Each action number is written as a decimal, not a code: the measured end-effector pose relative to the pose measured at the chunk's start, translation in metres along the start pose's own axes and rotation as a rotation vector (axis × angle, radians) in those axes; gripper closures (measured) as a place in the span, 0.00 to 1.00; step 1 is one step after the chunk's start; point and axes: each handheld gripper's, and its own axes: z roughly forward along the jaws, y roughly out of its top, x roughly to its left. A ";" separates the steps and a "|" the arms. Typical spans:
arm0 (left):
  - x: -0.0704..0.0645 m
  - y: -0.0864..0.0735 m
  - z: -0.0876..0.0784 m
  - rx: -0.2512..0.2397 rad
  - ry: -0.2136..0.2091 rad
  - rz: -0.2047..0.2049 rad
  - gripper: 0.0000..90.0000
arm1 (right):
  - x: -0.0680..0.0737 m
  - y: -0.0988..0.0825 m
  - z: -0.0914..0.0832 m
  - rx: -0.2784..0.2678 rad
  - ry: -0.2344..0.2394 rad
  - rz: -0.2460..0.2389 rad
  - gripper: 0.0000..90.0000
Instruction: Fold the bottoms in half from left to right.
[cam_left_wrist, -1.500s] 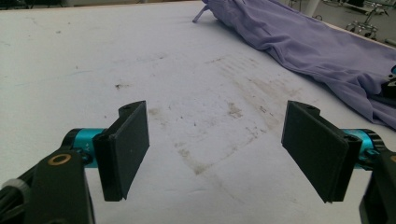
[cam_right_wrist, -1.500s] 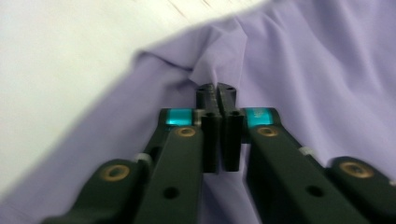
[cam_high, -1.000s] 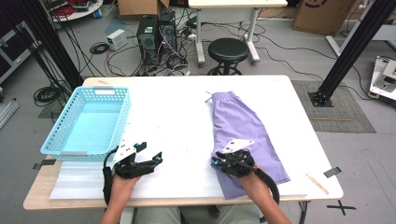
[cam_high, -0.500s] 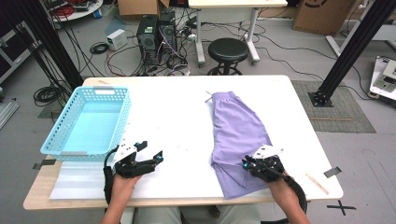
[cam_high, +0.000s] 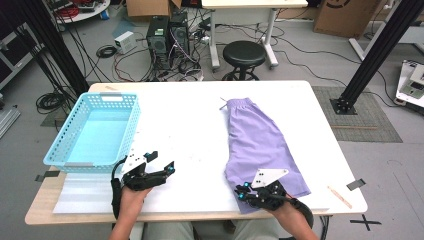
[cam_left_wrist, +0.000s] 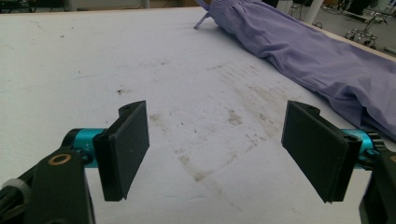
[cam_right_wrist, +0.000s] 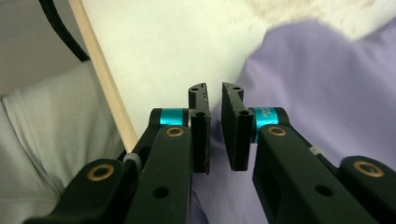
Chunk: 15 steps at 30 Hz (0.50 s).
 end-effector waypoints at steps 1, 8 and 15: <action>0.000 0.000 0.000 0.000 0.000 0.000 0.26 | 0.000 0.000 0.000 0.000 0.000 0.000 0.88; -0.002 0.001 0.003 0.000 -0.006 0.000 0.26 | -0.012 -0.007 -0.007 0.008 -0.116 0.047 0.87; -0.007 0.008 0.010 -0.005 -0.017 -0.008 0.26 | 0.003 -0.019 0.008 0.081 -0.024 -0.039 0.95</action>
